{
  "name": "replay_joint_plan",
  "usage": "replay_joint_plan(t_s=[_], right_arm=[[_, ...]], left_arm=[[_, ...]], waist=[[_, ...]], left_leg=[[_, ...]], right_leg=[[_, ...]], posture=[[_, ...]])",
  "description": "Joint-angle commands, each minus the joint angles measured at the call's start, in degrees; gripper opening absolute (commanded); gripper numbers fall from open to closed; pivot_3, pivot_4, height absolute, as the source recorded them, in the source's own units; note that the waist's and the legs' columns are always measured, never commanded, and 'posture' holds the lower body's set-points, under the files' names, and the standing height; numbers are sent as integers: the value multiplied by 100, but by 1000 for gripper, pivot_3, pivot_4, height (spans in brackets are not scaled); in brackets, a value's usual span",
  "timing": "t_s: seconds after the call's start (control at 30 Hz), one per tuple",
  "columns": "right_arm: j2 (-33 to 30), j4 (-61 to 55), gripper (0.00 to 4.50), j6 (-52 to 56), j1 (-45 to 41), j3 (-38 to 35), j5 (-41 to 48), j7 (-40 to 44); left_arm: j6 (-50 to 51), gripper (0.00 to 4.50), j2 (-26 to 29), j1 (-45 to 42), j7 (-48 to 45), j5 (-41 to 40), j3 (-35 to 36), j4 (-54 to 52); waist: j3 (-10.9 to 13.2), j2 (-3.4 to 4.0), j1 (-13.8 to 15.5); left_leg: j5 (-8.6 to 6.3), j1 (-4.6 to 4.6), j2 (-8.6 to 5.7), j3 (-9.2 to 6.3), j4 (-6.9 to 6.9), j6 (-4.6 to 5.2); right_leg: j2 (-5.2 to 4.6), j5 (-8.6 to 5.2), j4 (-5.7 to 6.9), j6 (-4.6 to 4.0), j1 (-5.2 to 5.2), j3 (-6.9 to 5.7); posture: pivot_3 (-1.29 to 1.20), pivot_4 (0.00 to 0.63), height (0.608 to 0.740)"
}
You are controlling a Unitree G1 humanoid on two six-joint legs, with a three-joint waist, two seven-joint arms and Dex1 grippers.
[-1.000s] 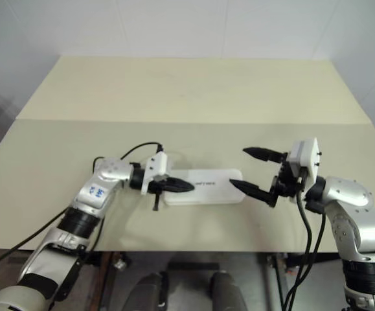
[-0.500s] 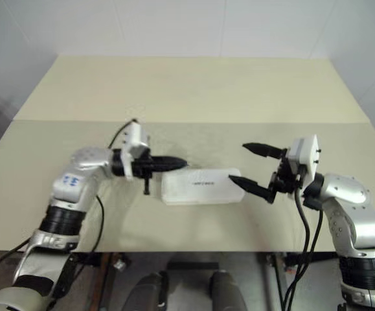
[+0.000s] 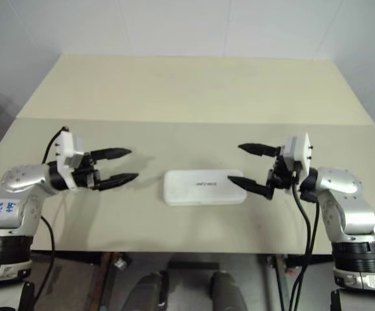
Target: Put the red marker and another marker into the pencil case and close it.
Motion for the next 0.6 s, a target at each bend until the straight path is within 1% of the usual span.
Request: replay_joint_plan(t_s=[0.03, 0.13, 0.2, 0.27, 0.37, 0.47, 0.53, 0.6], right_arm=[[-164, 83, 4500, -193, 38, -315, 86, 182], [-179, 316, 4500, -356, -2, -447, 19, 172], [-196, 426, 4500, -427, -50, -486, -17, 155], [-191, 340, 4500, -435, -7, -449, -46, 127], [-258, 246, 4500, -355, 46, -426, -8, 229], [-306, 92, 4500, -238, 229, -368, 18, 310], [-268, 173, 4500, -246, 145, -327, -27, 282], [-165, 317, 4500, -289, -145, -142, -101, 324]], left_arm=[[-244, 4464, 39, 22, 232, -108, 241, -329], [-397, 4464, 33, 173, 240, -14, 105, -461], [-488, 4464, -13, 123, 377, 49, 54, -477], [-662, 4464, 41, 61, 489, 200, 39, -405], [-532, 4464, 24, -64, 636, 134, 10, -447], [-553, 4464, 50, 156, 571, 117, -50, -582], [-495, 4464, 106, 311, 550, 101, -46, -710], [-475, 4464, 166, 292, 635, 110, 27, -737]], waist=[[0, 0, -1], [0, 0, -17], [0, 0, -20], [0, 0, -30], [0, 0, -31], [0, 0, -22], [0, 0, -38], [0, 0, -45]], left_leg=[[0, 0, -3, 1, 0, 0], [-1, 2, -6, 10, -8, 1], [-1, 3, -5, 11, -12, 1], [-1, 3, -2, 11, -13, 1], [0, 4, 3, 10, -14, 1], [-1, 4, 2, 10, -14, 1], [-1, 3, 1, 14, -14, 1], [-1, 5, 2, 18, -14, 1]], right_leg=[[-5, 0, -2, 1, 1, 0], [-11, 1, -7, 2, 1, 1], [-10, 1, -9, 2, 0, 1], [-5, 1, -8, 2, -2, 1], [5, 2, -6, 0, -3, 2], [3, 2, -7, 1, -3, 3], [1, 2, -9, 1, -2, 5], [2, 2, -8, 1, -3, 9]], posture=[[0, 150, 740], [0, 150, 740], [0, 150, 740], [0, 150, 740], [0, 150, 740], [0, 150, 740], [0, 150, 740], [0, 150, 740]])
